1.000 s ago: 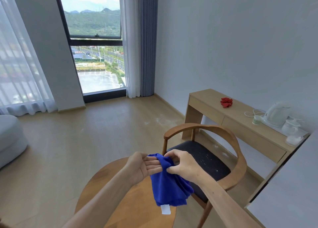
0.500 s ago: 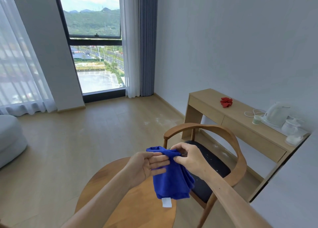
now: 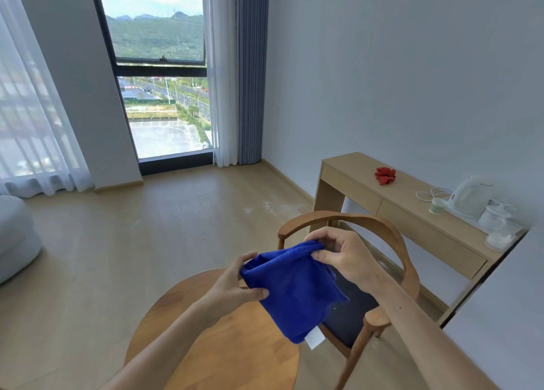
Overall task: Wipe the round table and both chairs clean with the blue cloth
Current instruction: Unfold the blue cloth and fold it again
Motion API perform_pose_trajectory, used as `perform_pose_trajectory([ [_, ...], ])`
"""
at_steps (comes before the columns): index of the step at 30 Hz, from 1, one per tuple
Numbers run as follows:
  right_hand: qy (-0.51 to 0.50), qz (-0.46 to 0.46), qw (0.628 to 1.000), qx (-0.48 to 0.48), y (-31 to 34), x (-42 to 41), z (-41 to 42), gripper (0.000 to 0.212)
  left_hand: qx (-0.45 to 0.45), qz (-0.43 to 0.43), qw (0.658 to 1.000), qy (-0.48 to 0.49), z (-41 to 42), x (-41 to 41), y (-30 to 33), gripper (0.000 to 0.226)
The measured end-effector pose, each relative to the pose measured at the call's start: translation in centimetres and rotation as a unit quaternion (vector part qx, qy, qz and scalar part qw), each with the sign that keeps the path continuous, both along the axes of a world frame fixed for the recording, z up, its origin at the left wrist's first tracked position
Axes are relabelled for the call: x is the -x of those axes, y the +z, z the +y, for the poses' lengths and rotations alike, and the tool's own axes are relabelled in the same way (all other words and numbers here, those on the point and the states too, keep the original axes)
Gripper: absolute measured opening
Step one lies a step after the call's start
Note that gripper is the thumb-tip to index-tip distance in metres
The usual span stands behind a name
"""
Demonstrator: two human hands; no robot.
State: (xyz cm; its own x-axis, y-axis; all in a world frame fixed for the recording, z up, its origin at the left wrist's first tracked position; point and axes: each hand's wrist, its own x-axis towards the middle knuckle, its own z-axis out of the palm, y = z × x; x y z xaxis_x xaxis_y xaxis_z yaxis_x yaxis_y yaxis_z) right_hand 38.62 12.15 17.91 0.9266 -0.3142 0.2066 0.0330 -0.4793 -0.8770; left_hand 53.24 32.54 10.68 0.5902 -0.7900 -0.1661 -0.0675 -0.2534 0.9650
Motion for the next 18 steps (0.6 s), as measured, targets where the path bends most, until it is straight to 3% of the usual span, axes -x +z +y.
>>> perform_pose_trajectory([
  [2,-0.002,-0.002,1.000,-0.001,0.1,0.3,-0.5,0.032,0.020,-0.012,1.000,0.011,0.0,-0.4,0.4,0.062],
  [5,-0.028,0.005,0.999,0.020,-0.2,0.6,-1.3,0.029,0.032,-0.068,0.997,-0.007,0.0,-1.4,1.7,0.027],
  [8,-0.065,0.030,0.997,0.018,-1.2,0.7,-1.7,0.020,0.039,-0.118,0.992,-0.023,-0.2,-2.1,3.6,0.011],
  [18,-0.109,0.054,0.992,0.014,-2.8,-0.3,-1.0,0.013,-0.051,-0.257,0.963,0.056,-1.3,-2.9,4.6,0.006],
])
